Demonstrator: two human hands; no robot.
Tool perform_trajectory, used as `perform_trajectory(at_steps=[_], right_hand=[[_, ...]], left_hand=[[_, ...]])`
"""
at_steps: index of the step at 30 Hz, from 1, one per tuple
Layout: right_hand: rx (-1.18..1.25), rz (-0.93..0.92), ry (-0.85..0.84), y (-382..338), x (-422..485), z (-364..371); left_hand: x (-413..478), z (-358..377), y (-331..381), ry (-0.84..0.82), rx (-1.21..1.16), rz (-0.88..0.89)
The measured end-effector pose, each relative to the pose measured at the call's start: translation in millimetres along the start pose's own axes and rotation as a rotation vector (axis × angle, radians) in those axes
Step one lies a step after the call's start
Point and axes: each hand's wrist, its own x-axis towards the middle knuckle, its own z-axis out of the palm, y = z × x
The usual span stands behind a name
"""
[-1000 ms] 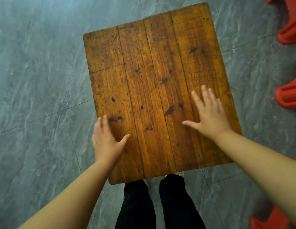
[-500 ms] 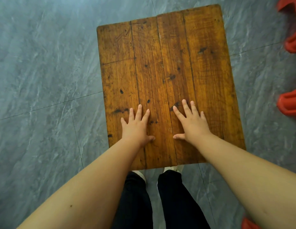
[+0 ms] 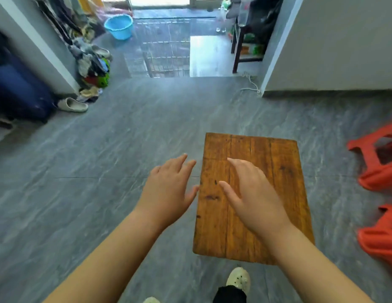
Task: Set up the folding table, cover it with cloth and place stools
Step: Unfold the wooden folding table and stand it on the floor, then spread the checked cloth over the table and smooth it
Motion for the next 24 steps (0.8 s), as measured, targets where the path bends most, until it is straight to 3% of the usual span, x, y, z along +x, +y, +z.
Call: perform_trajectory(at_steps=[8,14,19,24], right_hand=[[0.037,-0.275,0.082,-282,-7,7],[0.05,-0.634,-0.05,-497,-30,37],[0.022,-0.916,-0.148,-631,-64,71],[-0.006,-1.131,-0.264,-720,-89,121]], left_hand=[[-176,-166,-163,0.185,0.151,-0.276],[-350,-253,-274,0.356,0.163,-0.632],[-470,-276,-334,0.473,0.153,-0.92],[-547,-269,-377,0.54,0.142,-1.105]])
